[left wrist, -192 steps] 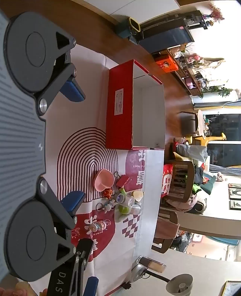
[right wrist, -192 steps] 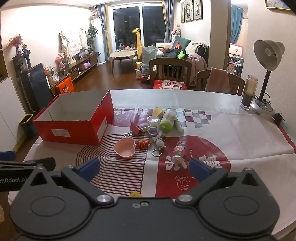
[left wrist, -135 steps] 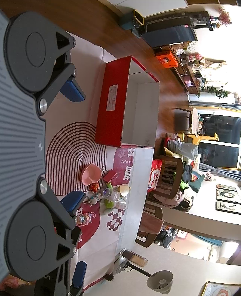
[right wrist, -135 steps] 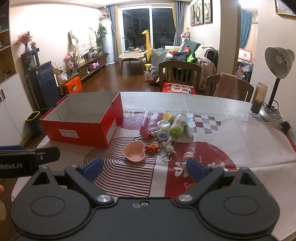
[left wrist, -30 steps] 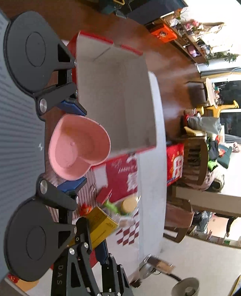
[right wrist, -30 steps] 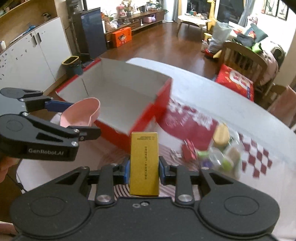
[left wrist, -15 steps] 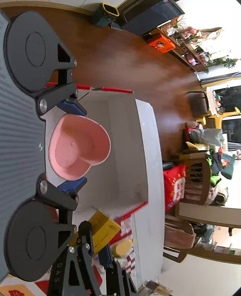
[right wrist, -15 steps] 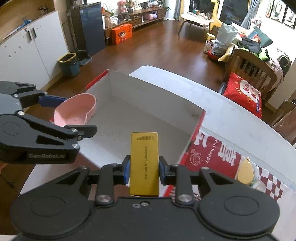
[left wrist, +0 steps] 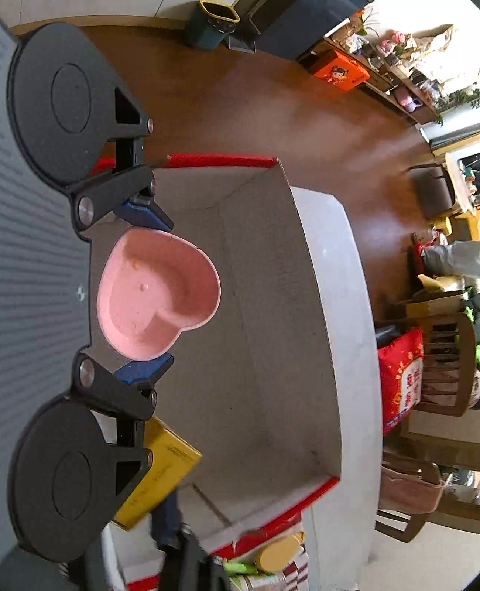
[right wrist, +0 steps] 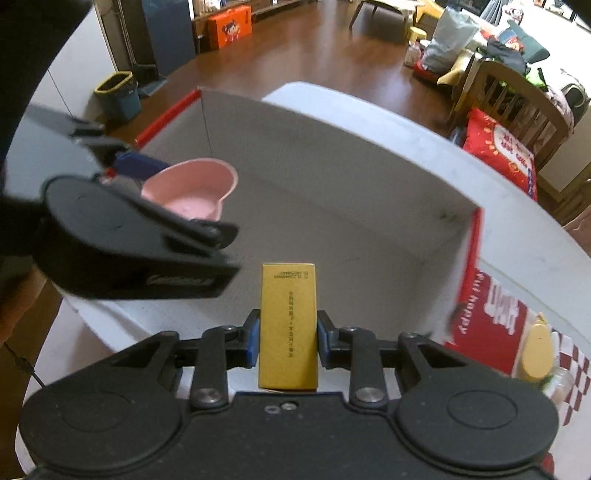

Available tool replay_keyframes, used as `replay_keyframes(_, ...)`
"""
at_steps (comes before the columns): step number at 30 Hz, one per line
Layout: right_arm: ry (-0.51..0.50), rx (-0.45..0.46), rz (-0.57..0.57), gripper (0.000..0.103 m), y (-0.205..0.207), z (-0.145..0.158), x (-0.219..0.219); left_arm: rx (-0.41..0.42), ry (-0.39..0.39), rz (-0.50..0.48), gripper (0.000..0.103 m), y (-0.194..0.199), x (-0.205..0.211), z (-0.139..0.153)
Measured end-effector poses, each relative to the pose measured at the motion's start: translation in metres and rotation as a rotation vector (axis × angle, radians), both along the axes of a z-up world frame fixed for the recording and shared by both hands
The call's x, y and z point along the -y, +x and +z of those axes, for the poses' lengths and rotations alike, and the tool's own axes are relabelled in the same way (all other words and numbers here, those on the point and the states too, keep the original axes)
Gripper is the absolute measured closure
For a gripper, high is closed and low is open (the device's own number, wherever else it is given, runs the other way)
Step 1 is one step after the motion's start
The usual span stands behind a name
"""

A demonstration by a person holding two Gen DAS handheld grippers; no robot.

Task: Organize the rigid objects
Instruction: 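Carry the pink bowl with the left tool while the right tool carries the yellow box over the red box, then lower and release the pink bowl with the left tool while the right tool releases the yellow box inside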

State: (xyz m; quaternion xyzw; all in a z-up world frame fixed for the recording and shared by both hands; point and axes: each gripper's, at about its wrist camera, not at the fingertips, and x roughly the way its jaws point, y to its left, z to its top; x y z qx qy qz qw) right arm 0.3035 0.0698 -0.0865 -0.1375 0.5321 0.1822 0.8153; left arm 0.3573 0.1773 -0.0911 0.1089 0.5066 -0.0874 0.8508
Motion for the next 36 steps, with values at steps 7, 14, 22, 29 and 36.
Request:
replay_keyframes(7,-0.02,-0.055,-0.02,0.075,0.015,-0.023,-0.008,-0.103,0.017,-0.005,0.032,0.026,0.002,-0.026)
replay_keyframes(14,-0.054,-0.108,-0.039,0.076,0.017,-0.044,-0.01,-0.168,0.06,-0.056,0.032,0.035,0.017,-0.042)
replay_keyframes(22,-0.062,-0.17,-0.078,0.075,0.017,-0.059,-0.004,-0.273,0.03,-0.056,0.031,0.046,0.025,-0.06)
replay_keyframes(29,-0.054,-0.182,-0.077,0.069,0.021,-0.058,-0.003,-0.299,0.005,-0.017,0.032,0.047,0.022,-0.06)
replay_keyframes(36,-0.037,-0.147,-0.079,0.055,0.01,-0.045,-0.003,-0.227,-0.013,-0.015,0.032,0.038,0.021,-0.046)
